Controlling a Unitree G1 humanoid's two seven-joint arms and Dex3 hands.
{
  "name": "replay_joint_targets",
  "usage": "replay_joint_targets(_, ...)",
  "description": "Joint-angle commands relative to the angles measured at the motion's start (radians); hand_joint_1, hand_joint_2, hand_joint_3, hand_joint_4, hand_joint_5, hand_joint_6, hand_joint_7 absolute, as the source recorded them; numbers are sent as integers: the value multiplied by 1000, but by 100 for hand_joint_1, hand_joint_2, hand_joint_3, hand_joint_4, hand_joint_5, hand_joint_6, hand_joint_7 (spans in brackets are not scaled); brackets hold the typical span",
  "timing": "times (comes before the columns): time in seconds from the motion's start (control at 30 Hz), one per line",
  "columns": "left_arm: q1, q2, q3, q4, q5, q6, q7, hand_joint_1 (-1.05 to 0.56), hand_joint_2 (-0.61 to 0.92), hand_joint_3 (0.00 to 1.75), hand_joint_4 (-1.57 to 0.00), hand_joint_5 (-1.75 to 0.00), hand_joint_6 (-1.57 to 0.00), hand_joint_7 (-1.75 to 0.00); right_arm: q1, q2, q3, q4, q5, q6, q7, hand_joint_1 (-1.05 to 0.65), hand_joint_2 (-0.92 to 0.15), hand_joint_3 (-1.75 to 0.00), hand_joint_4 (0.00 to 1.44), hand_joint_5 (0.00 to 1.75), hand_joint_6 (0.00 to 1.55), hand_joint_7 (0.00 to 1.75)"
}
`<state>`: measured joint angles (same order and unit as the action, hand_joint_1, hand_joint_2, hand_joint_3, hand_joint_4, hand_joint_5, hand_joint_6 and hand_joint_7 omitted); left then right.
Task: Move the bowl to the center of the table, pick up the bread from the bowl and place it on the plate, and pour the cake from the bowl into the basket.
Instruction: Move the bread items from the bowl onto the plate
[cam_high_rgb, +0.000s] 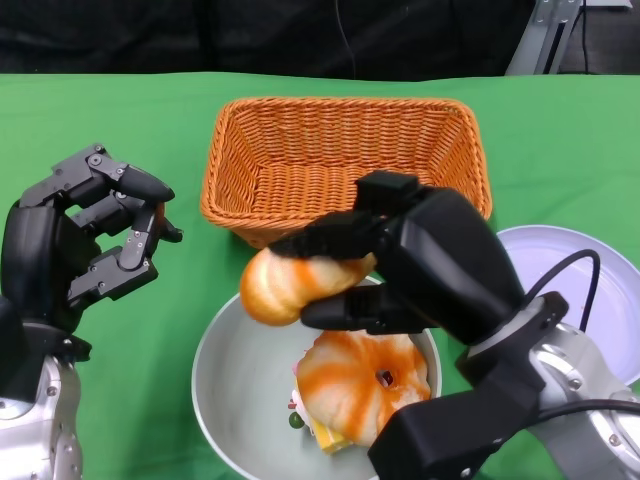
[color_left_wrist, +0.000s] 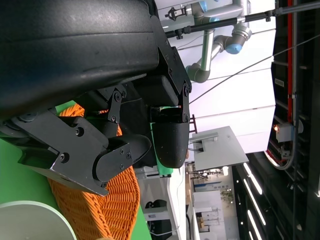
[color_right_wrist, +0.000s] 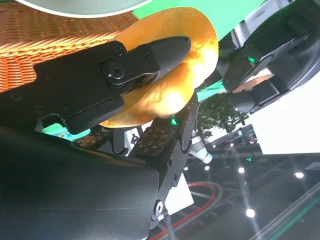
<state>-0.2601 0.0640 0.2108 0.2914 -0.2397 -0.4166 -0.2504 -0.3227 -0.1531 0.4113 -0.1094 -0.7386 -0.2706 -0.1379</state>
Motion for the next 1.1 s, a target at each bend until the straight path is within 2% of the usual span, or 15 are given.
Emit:
replay_joint_targets(0.03,-1,14,12,4,-11,-8,3,-8,59,101,-74,-148,-83,-118,16,-21,-71,-22,24,2,-28,-25,-89,-7,78,142,105,45)
replay_joint_targets(0.17,0,15,10,7,-10,-15,2,-8,58,102,-74,-149,-82,-119,34,-86,-145,24,10,-42,-88,-24,-89,-5,82,137,98,59)
replay_joint_targets(0.23,1,18,11,10,-13,-14,-2,-8,58,102,-74,-149,-82,-120,57,-118,-185,54,21,-58,-112,-22,-89,-5,84,136,98,61)
replay_joint_targets(0.43,3,24,14,4,-16,-4,-2,-8,58,101,-73,-149,-82,-121,112,-167,-283,90,59,-35,-116,-21,-89,-3,79,140,96,57)
replay_joint_targets(0.6,6,29,15,4,-15,-2,0,-7,59,101,-73,-149,-82,-121,143,-194,-356,119,70,-6,-131,-21,-91,-2,80,135,100,46)
replay_joint_targets(0.87,14,33,8,4,-3,-10,-2,-7,60,100,-74,-150,-80,-123,126,-235,-407,271,98,-63,-221,-17,-91,-1,79,140,102,41)
replay_joint_targets(1.1,18,32,7,2,-4,-15,-4,-7,60,100,-73,-149,-80,-123,109,-254,-417,368,93,-52,-257,-17,-90,0,75,141,102,37)
